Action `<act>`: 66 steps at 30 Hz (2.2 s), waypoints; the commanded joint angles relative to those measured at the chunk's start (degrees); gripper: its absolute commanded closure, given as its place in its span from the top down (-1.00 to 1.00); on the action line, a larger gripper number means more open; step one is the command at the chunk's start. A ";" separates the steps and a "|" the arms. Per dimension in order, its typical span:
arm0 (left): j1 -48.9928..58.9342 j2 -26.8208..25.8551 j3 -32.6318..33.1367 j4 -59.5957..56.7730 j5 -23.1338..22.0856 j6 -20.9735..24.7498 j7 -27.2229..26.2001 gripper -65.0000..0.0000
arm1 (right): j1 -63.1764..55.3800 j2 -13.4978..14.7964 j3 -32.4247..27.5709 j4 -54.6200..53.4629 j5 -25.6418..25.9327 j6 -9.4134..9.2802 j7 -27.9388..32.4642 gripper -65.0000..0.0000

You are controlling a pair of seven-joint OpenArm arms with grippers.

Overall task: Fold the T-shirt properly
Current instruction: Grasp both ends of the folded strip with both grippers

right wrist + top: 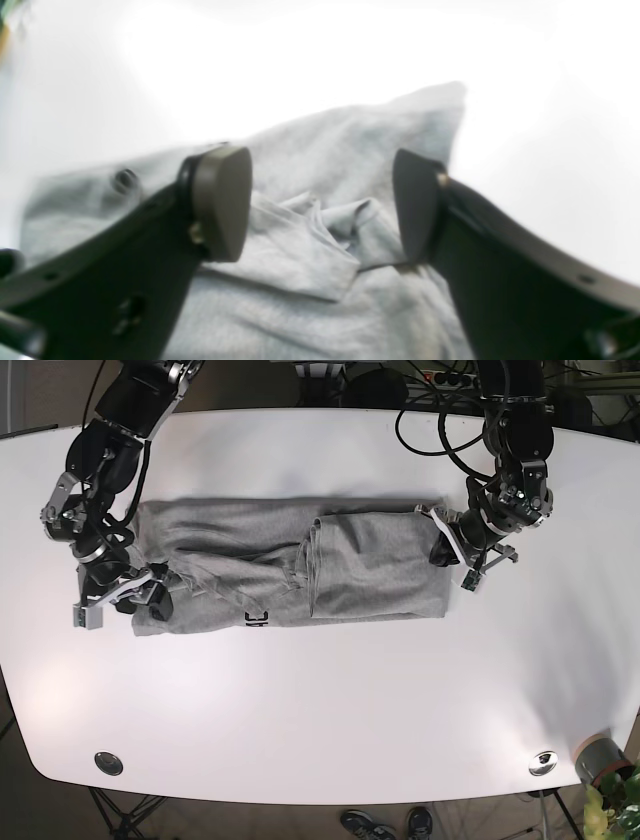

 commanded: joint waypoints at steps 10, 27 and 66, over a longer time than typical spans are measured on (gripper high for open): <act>-1.18 -3.17 0.40 -3.89 -1.28 -1.24 -3.20 -1.00 | 2.26 11.10 6.30 -18.57 16.34 0.64 -0.24 0.56; 2.51 -3.69 -8.92 7.36 -14.12 -1.24 -3.11 -1.00 | 0.50 9.78 1.20 -24.10 14.75 0.64 1.78 0.62; -5.23 -3.34 -4.96 -7.32 -13.77 -1.07 -3.37 -1.00 | -1.70 7.67 -7.15 -15.31 10.53 0.11 6.97 -0.93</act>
